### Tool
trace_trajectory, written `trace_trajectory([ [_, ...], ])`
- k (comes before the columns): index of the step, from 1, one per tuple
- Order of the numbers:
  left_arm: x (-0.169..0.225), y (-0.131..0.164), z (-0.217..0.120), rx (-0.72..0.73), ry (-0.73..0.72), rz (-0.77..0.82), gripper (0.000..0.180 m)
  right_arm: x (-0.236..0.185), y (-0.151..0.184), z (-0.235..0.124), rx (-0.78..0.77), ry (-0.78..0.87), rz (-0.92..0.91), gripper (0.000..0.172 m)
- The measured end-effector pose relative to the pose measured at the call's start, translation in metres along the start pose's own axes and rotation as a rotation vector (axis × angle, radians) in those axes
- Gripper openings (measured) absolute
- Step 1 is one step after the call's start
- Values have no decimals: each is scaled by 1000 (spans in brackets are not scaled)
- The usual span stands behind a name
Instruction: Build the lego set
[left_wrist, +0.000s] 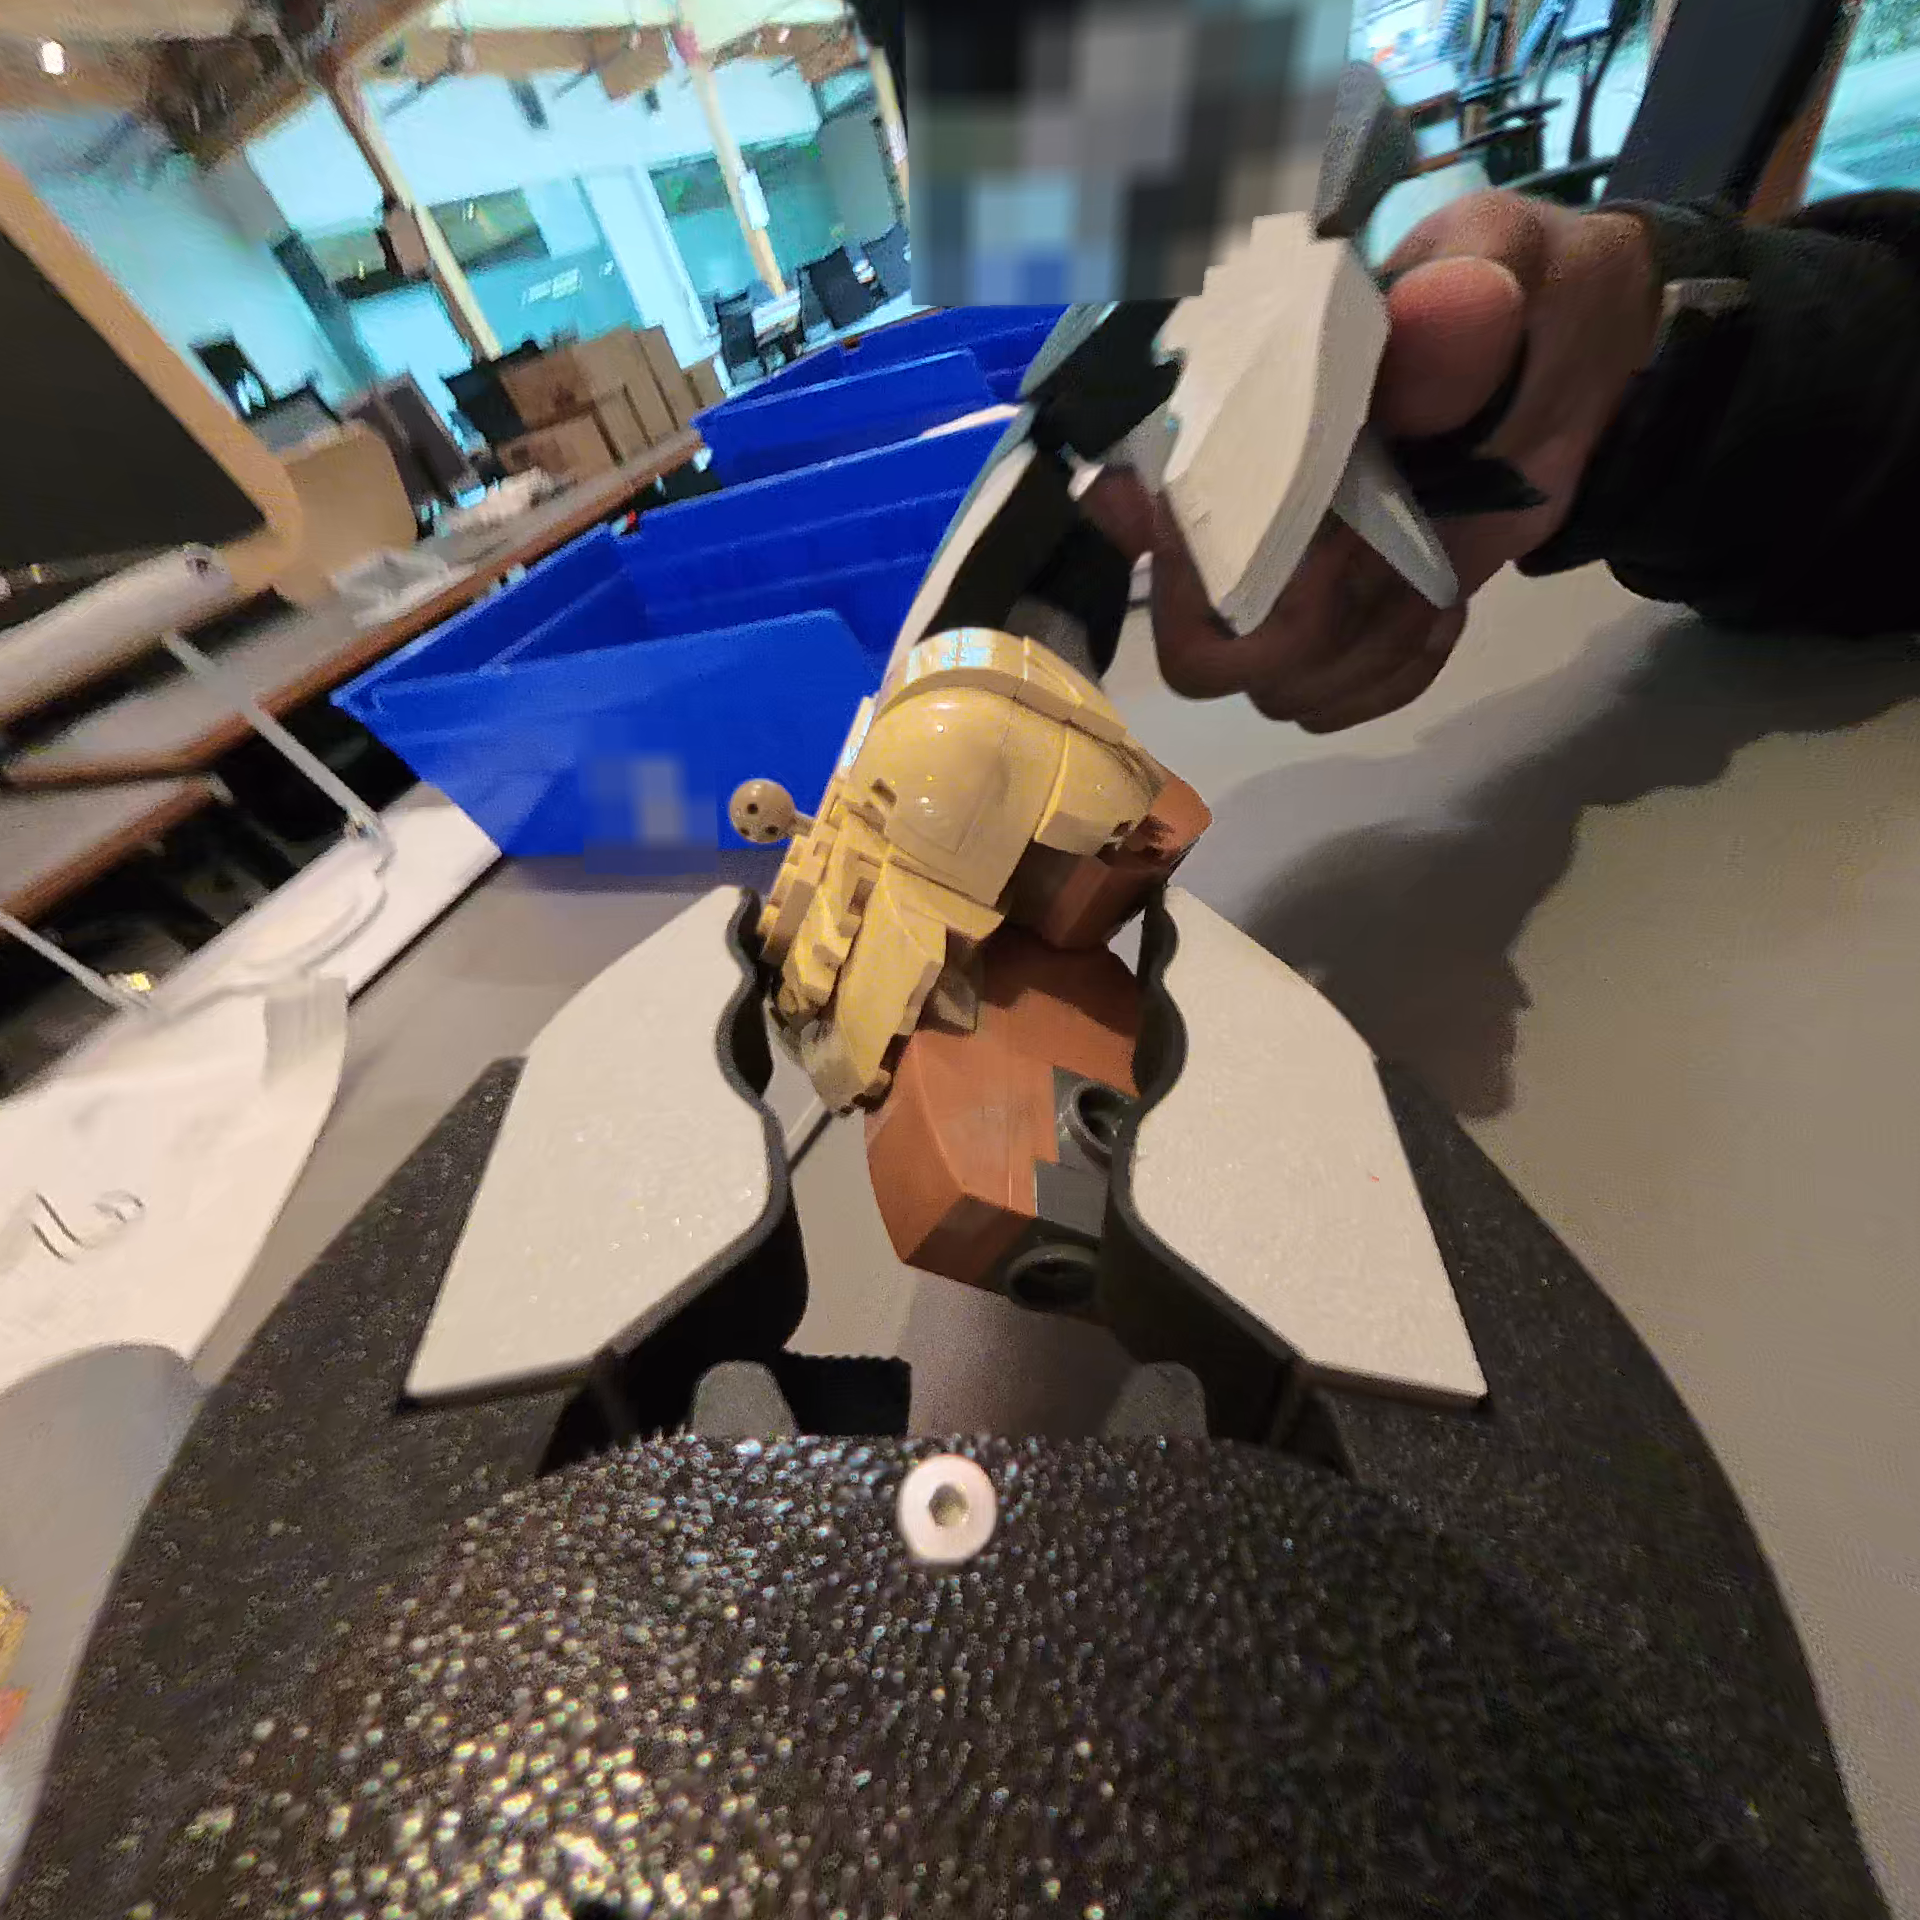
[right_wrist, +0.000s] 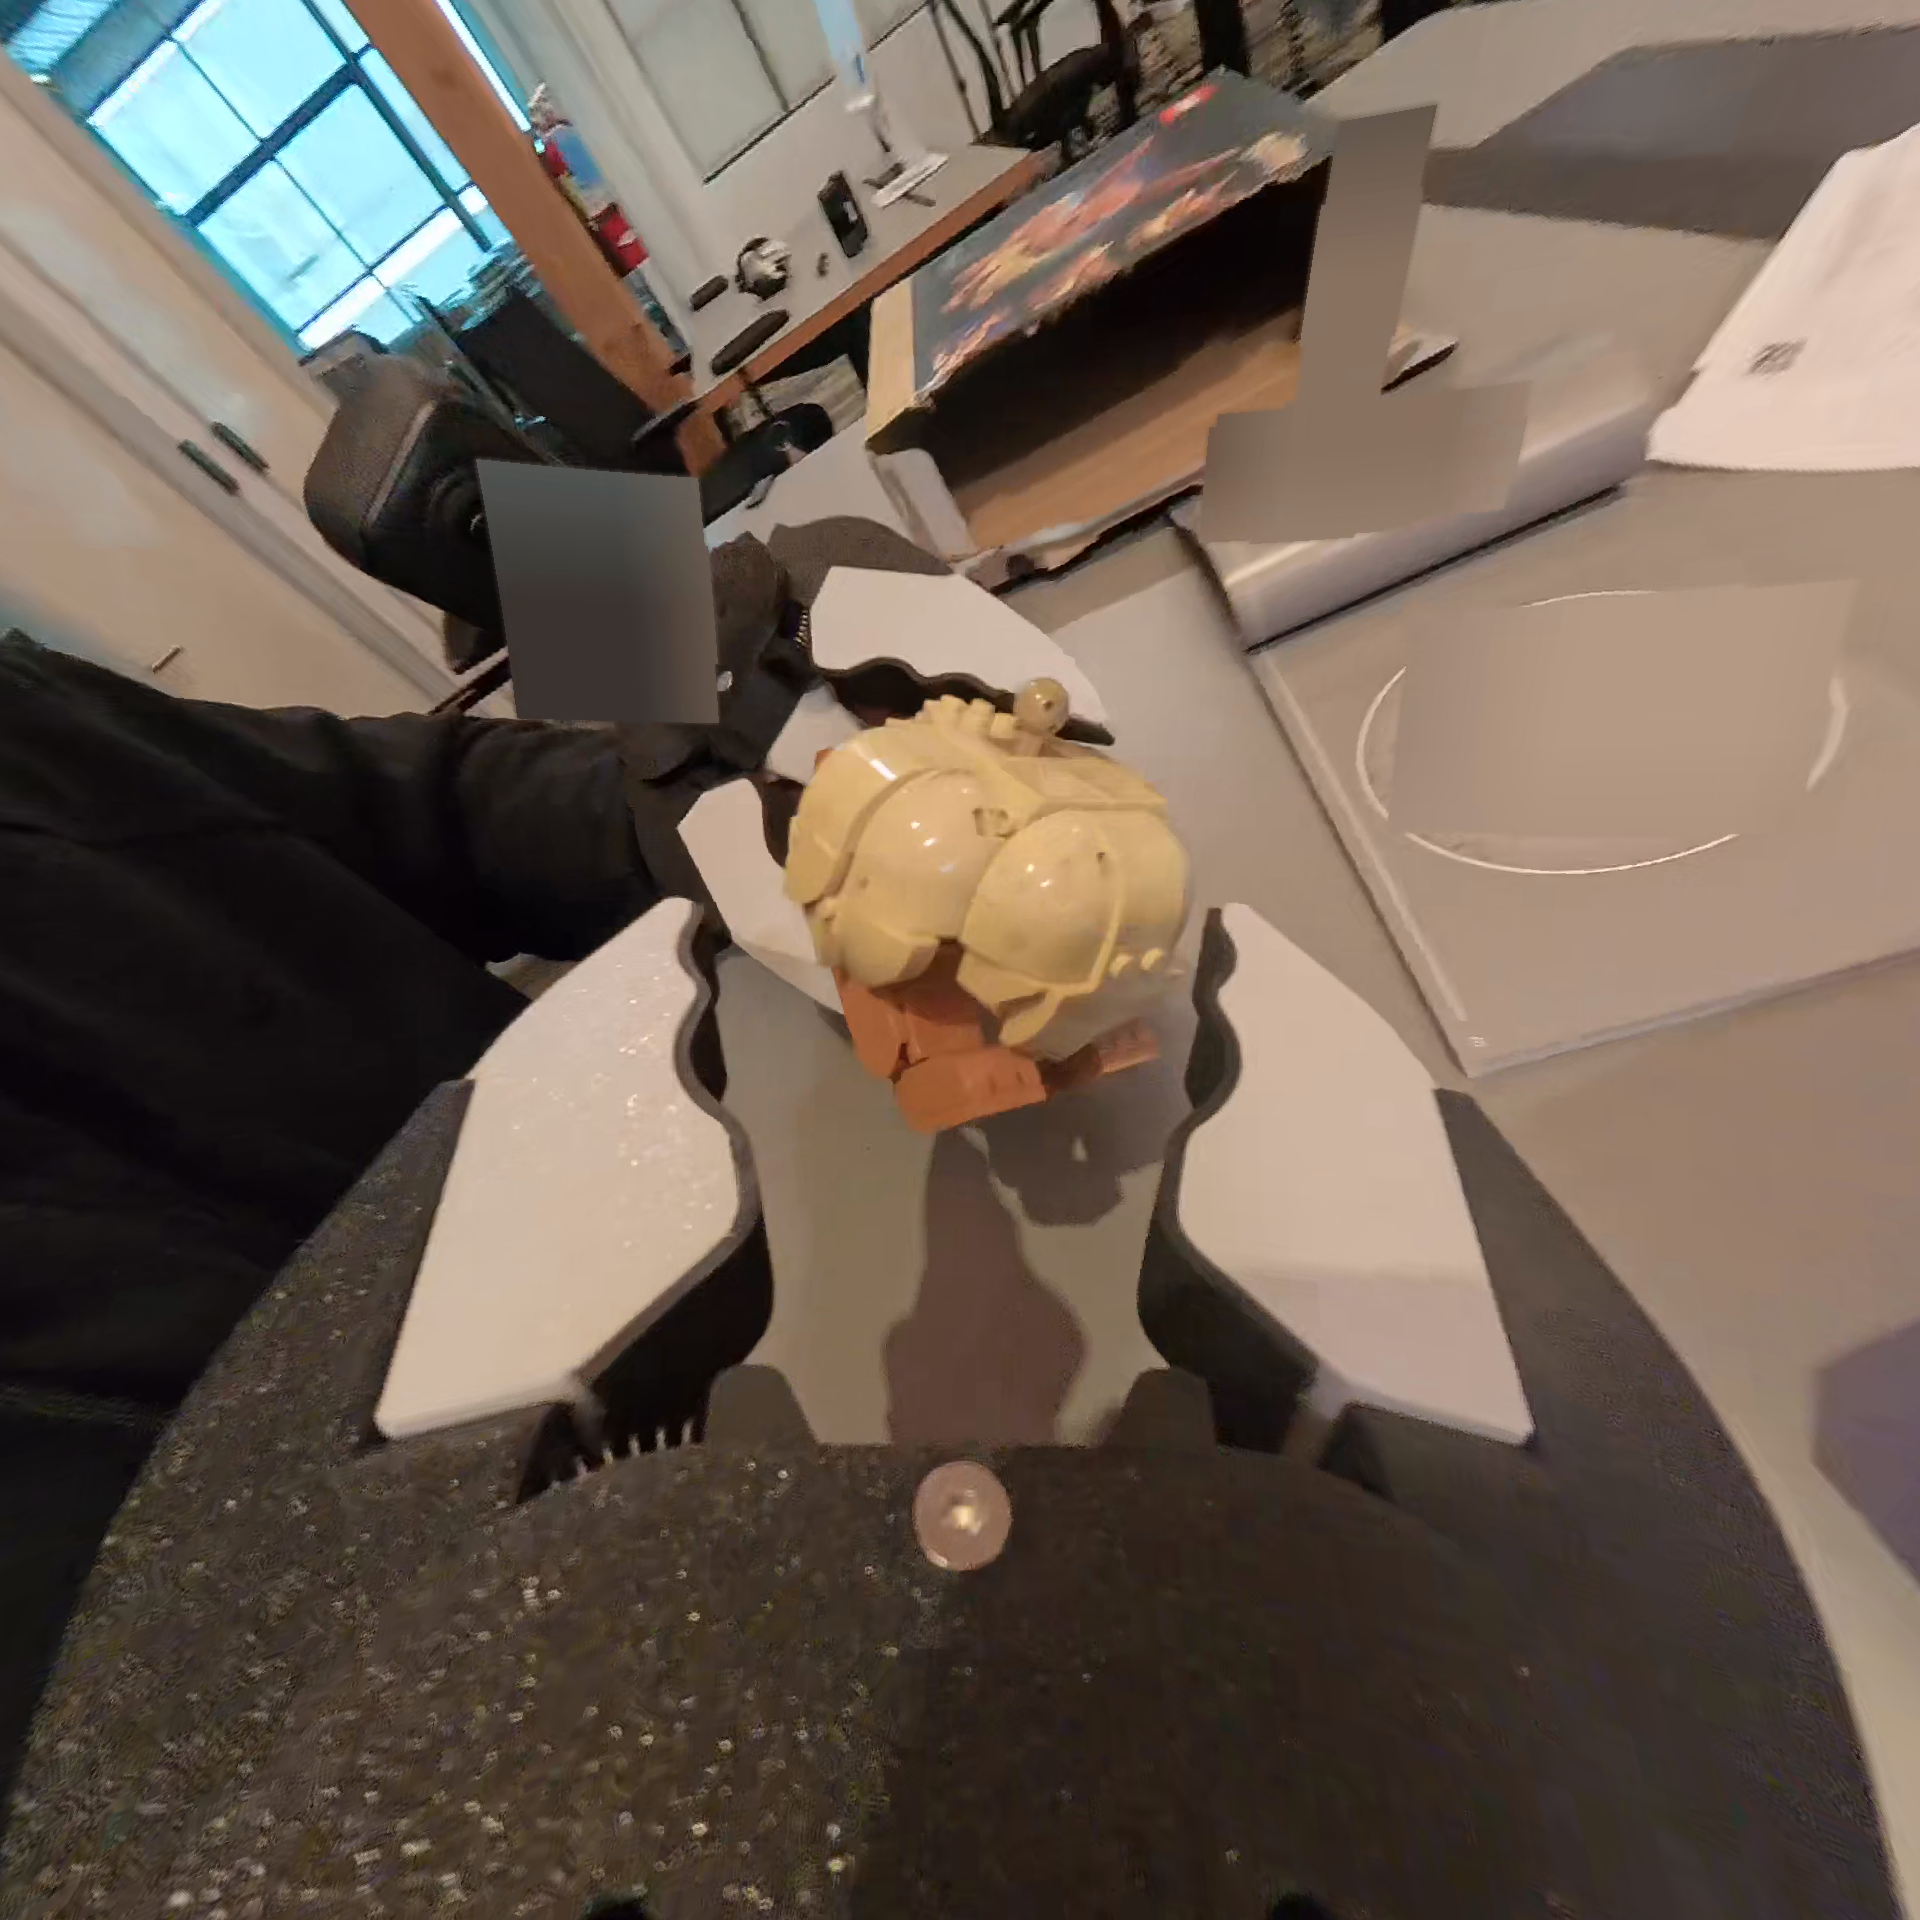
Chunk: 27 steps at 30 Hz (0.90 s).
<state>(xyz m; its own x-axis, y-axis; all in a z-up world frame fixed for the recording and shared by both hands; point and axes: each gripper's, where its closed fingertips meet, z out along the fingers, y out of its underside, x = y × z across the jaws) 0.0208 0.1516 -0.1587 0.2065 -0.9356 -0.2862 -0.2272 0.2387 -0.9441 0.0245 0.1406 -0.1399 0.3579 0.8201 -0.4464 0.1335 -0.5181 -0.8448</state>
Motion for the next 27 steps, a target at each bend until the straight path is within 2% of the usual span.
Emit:
trace_trajectory([
  [3, 10, -2, 0, 10, 19, 112, 68, -4, 5, 5, -20, -54, 22, 94],
  [7, 21, -1, 3, 6, 41, 207, 68, -5, 17, 8, -61, -75, 18, 86],
  [27, 27, -9, -4, 47, 28, 263, 68, -15, 20, 11, -43, -97, -82, 82],
])
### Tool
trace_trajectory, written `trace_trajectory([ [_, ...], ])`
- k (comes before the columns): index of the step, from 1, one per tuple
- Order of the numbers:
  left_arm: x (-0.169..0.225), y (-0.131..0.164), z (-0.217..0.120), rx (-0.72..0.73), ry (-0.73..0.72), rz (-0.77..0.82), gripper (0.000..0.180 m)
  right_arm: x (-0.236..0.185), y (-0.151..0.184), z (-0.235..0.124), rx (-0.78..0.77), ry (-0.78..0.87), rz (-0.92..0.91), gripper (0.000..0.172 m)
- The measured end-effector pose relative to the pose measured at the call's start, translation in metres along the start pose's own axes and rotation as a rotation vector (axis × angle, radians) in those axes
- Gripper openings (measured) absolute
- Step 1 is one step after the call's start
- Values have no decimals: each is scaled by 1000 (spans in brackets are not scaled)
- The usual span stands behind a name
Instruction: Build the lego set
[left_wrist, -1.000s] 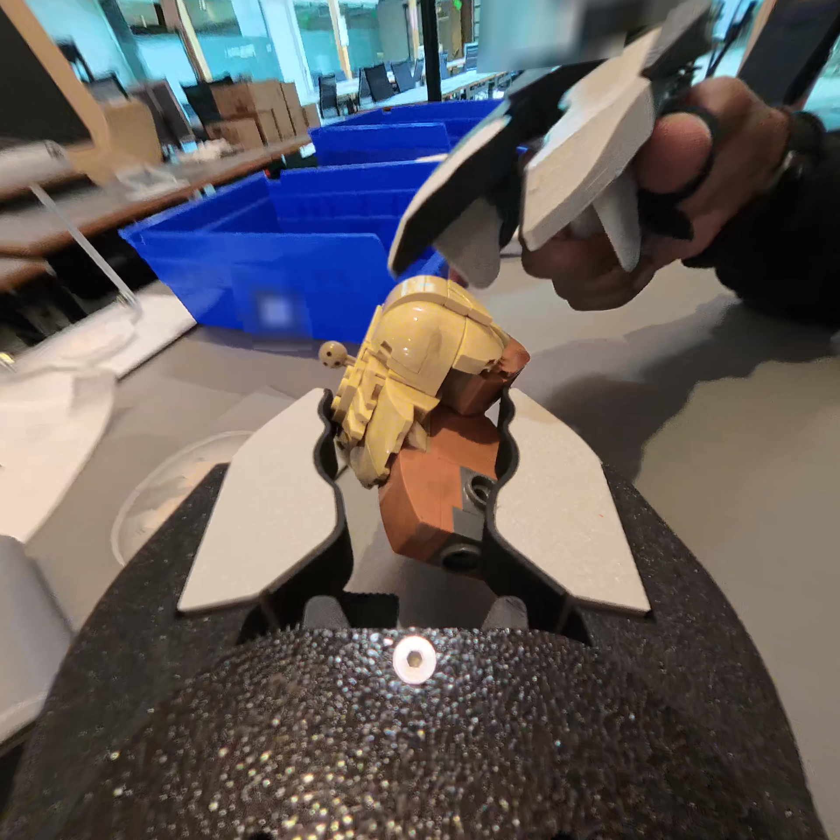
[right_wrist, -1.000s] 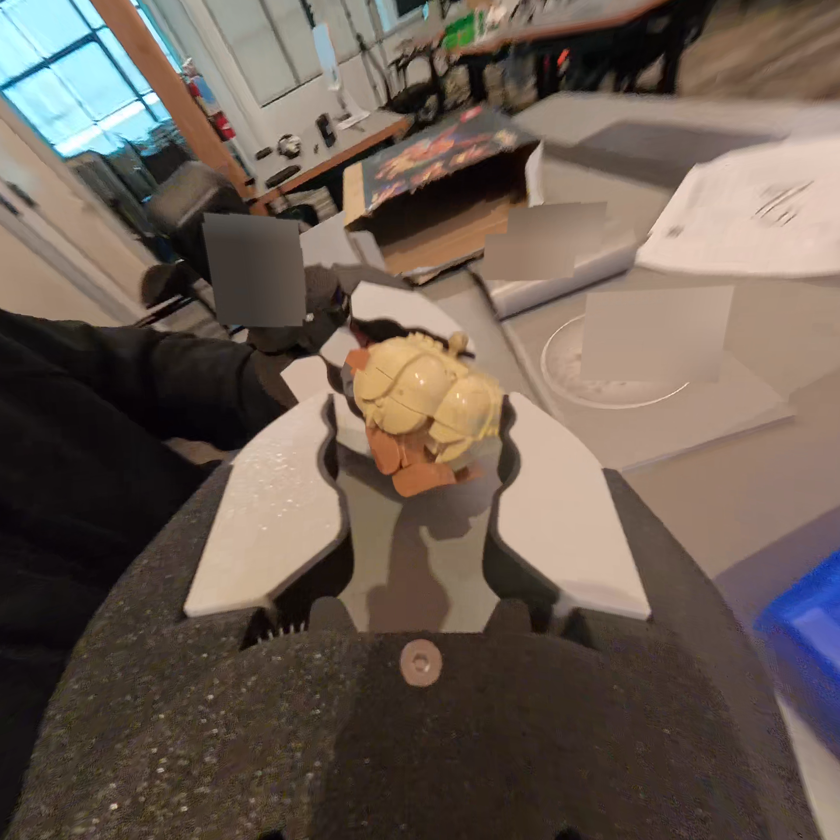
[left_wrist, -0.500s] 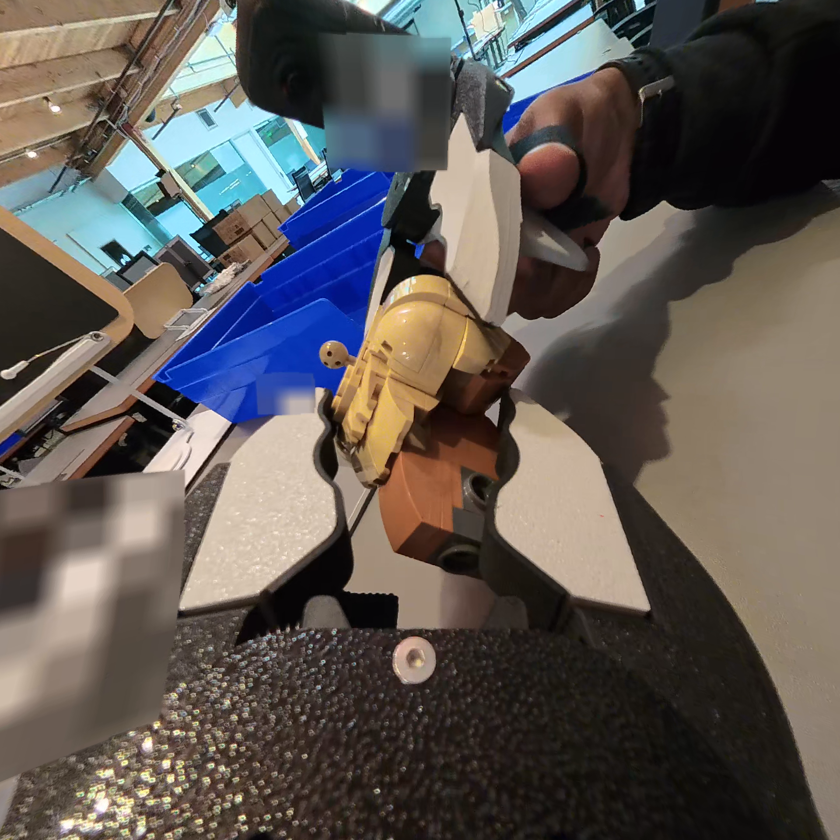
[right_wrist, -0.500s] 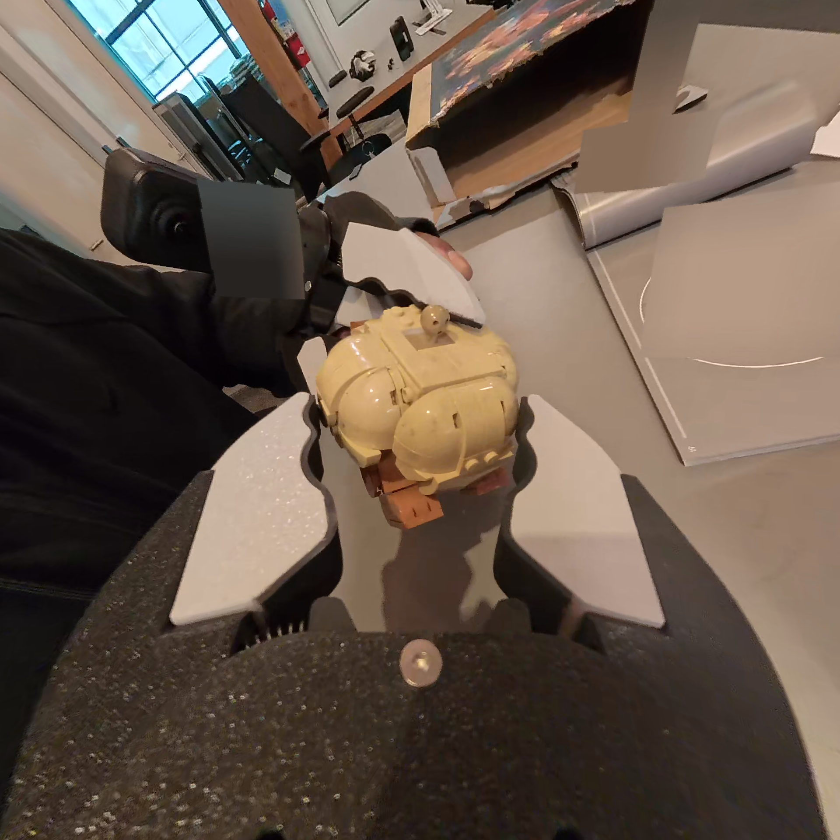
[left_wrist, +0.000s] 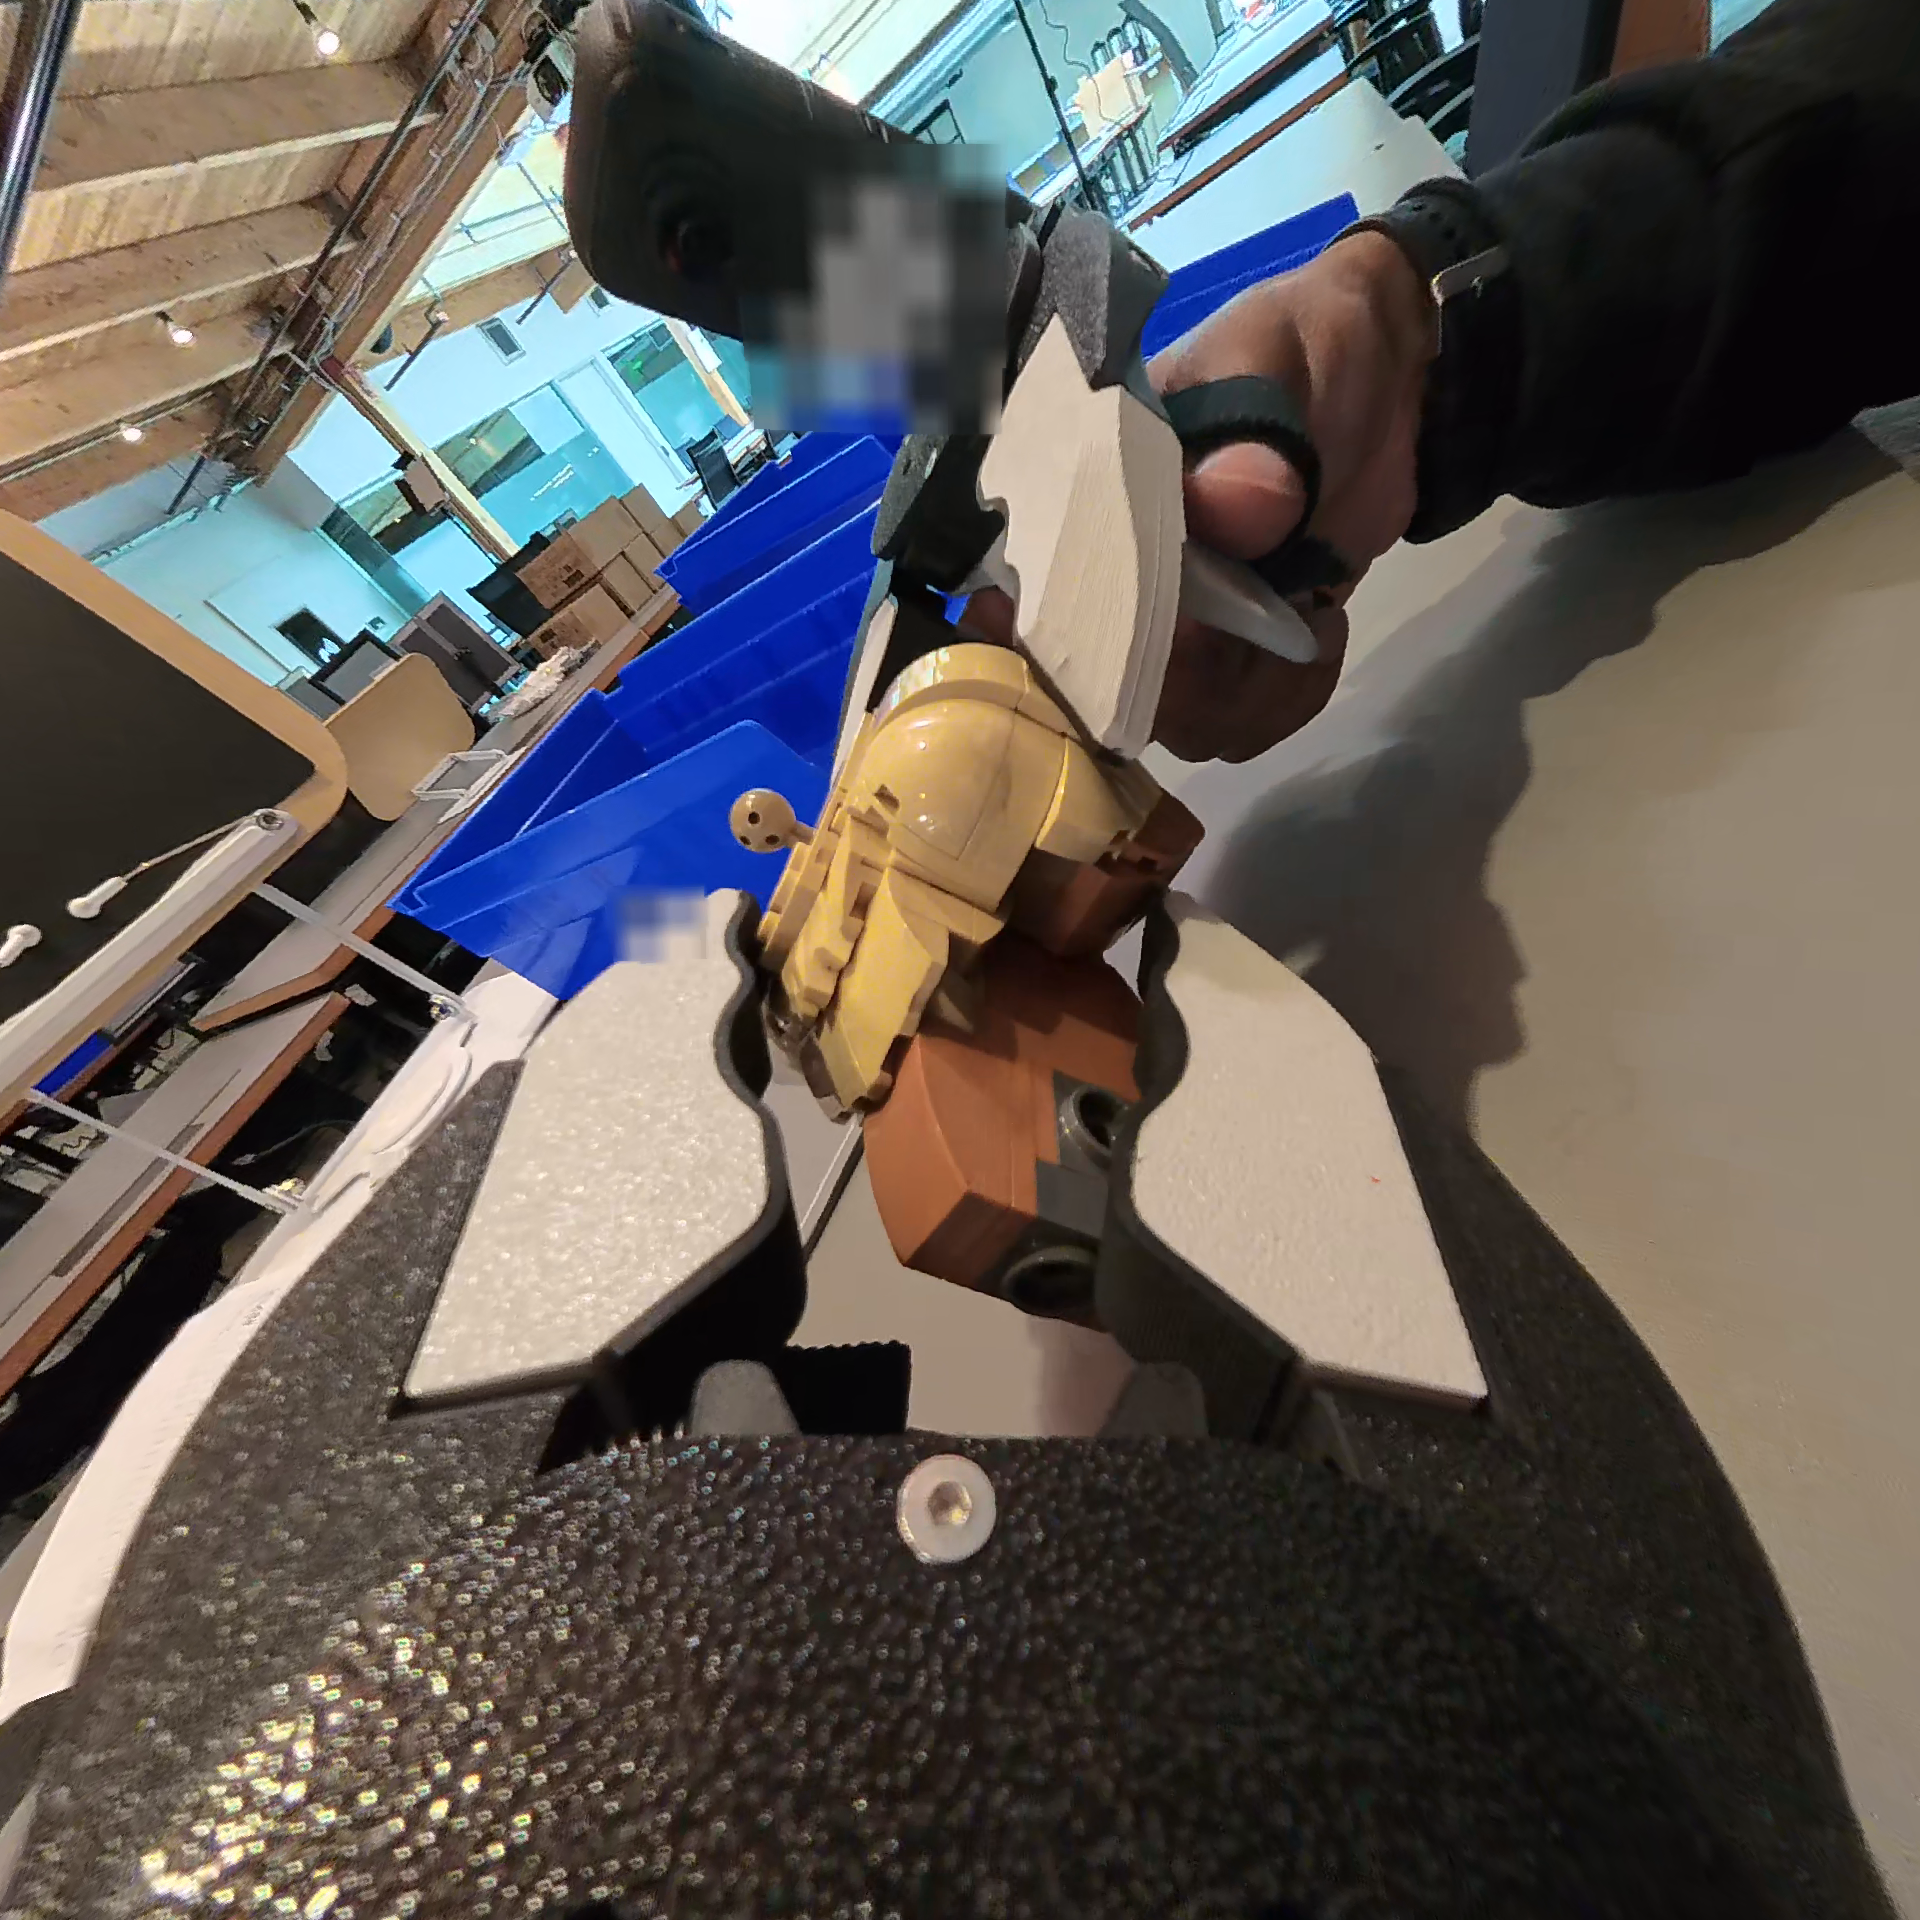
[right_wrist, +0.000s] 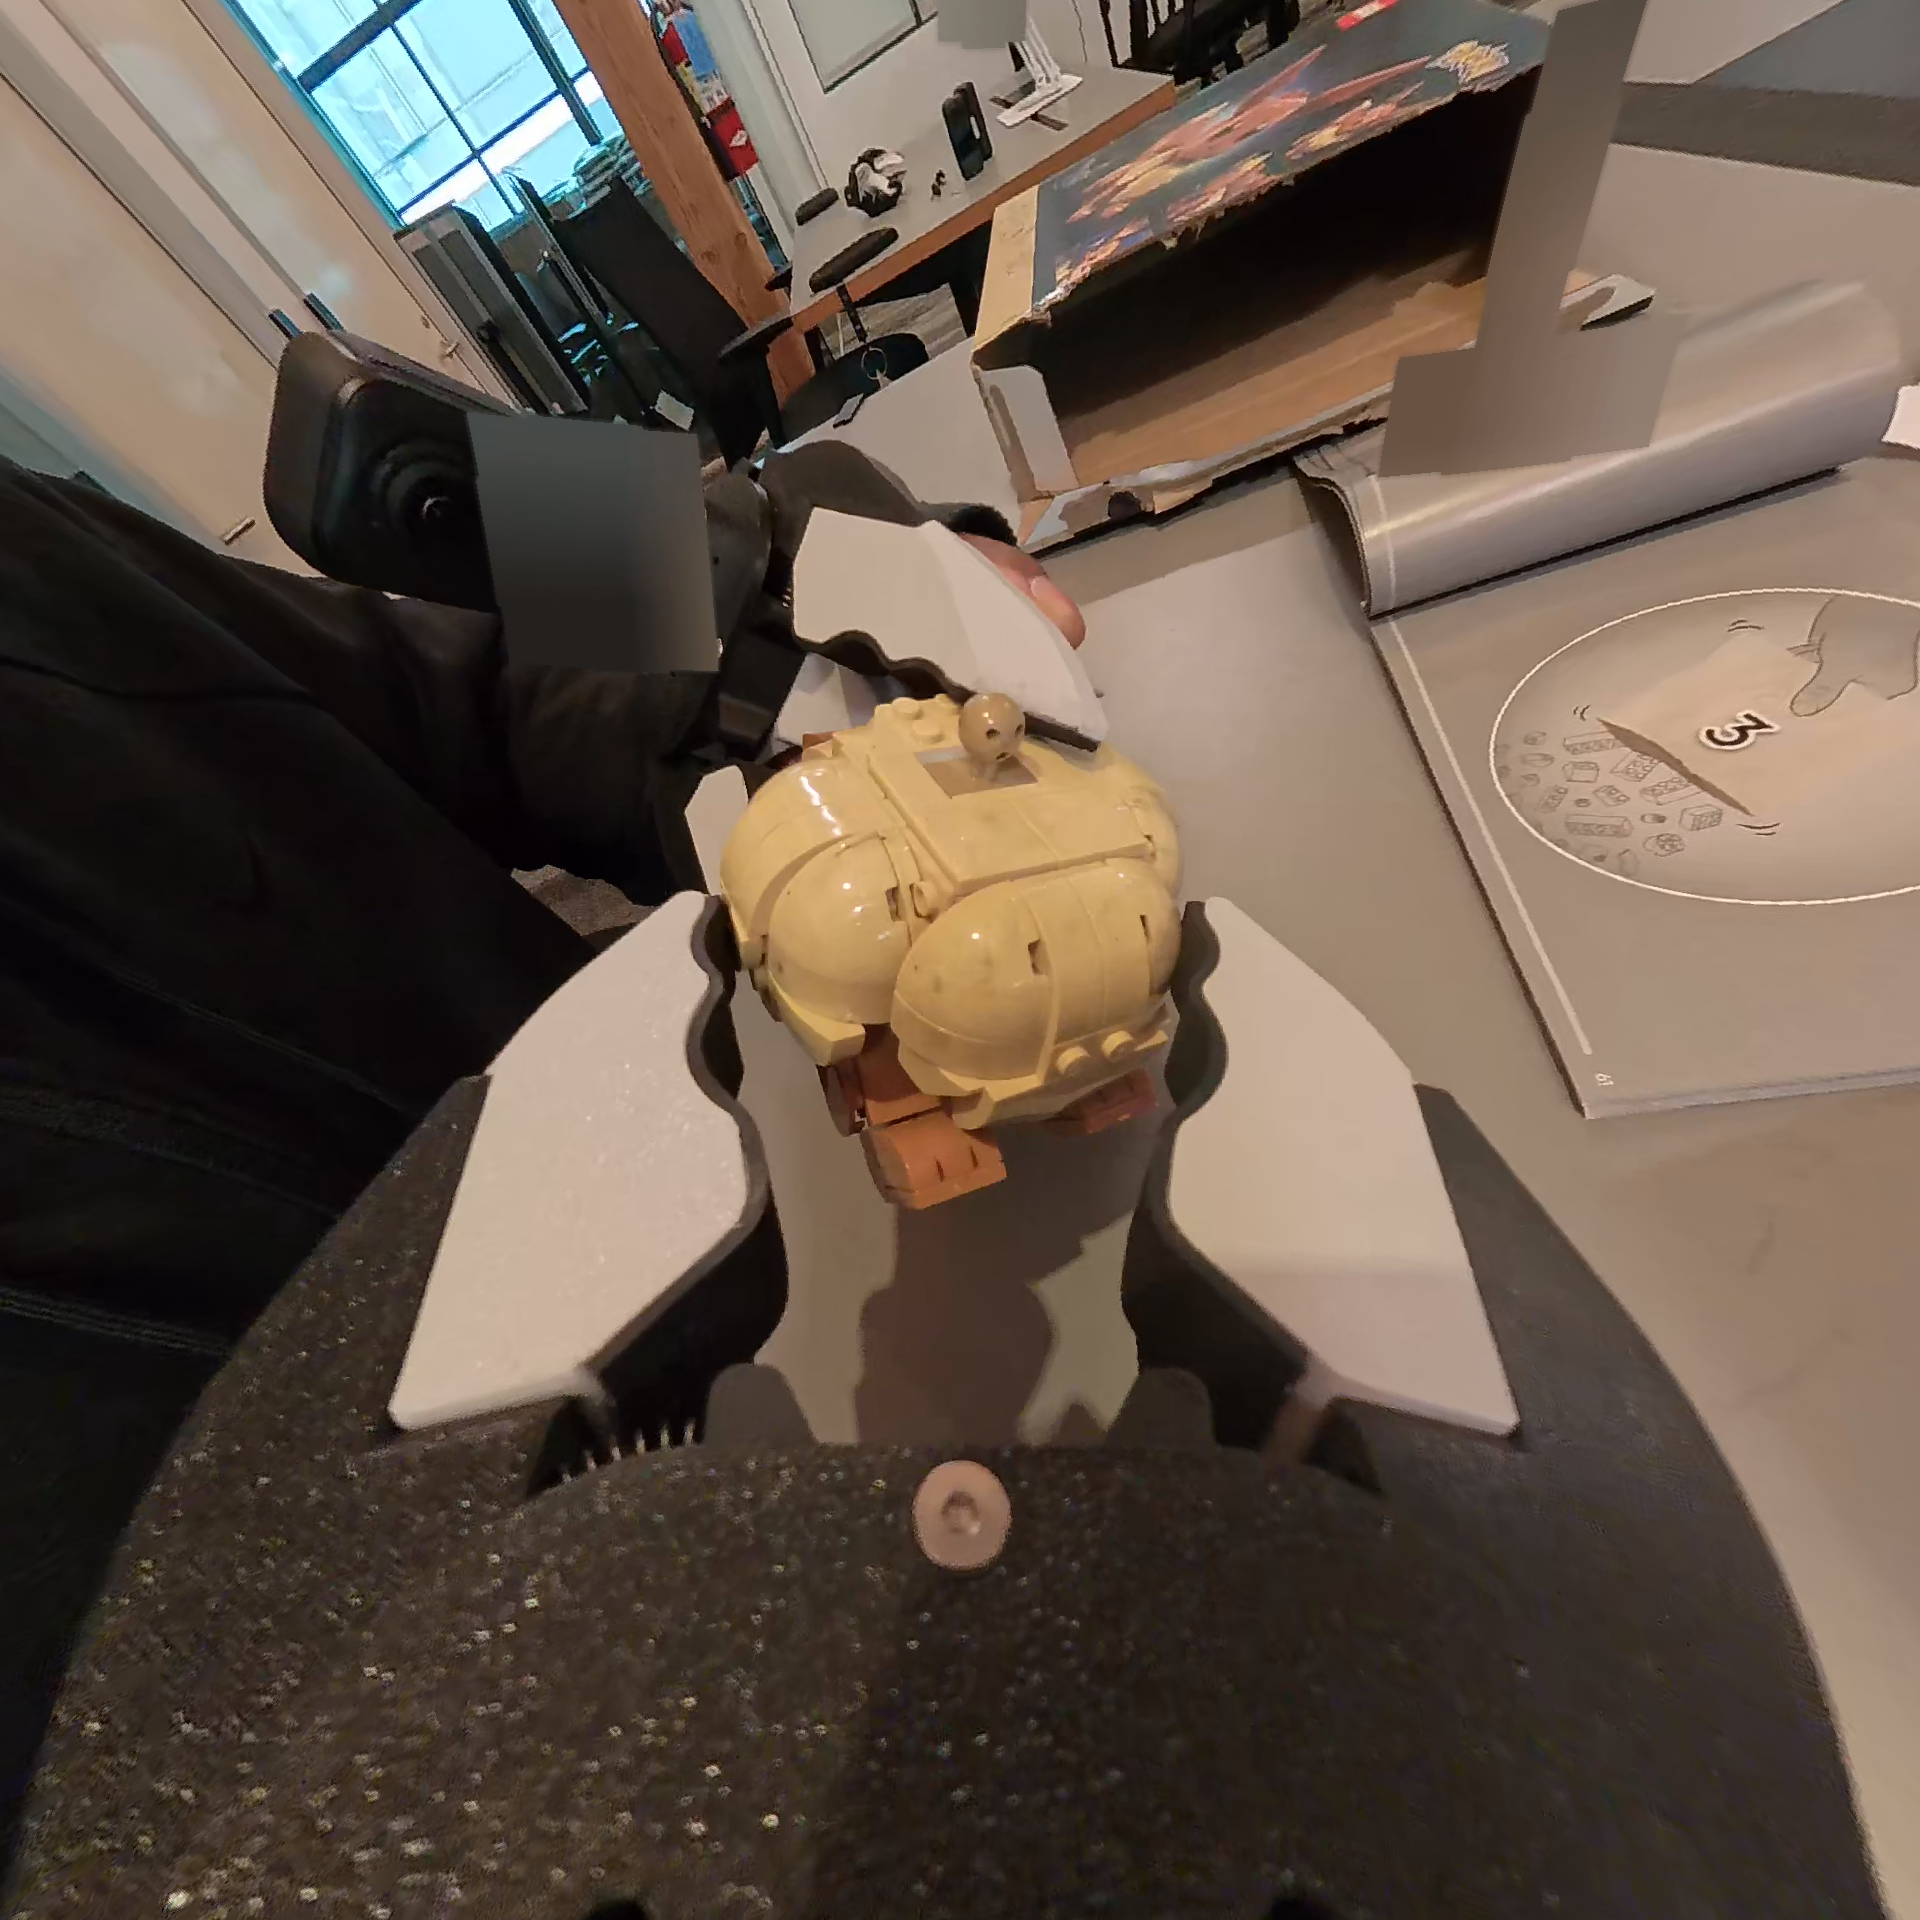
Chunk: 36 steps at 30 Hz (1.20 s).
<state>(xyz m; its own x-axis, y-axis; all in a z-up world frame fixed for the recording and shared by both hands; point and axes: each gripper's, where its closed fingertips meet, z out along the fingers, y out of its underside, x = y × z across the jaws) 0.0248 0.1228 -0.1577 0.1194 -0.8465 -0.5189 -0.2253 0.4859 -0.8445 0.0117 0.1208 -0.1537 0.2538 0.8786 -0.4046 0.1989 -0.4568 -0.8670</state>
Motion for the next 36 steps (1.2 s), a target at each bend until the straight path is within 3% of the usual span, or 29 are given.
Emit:
trace_trajectory([
  [6, 0, 1, 2, -5, 2, 2, 68, 1, -1, -2, 10, -11, 27, 82],
  [11, -1, -9, -1, 57, -13, 18, 68, -8, -14, -14, 132, -178, 175, 88],
  [36, -5, -1, 1, 6, -39, -2, 68, -1, 0, -4, 84, -125, 173, 79],
])
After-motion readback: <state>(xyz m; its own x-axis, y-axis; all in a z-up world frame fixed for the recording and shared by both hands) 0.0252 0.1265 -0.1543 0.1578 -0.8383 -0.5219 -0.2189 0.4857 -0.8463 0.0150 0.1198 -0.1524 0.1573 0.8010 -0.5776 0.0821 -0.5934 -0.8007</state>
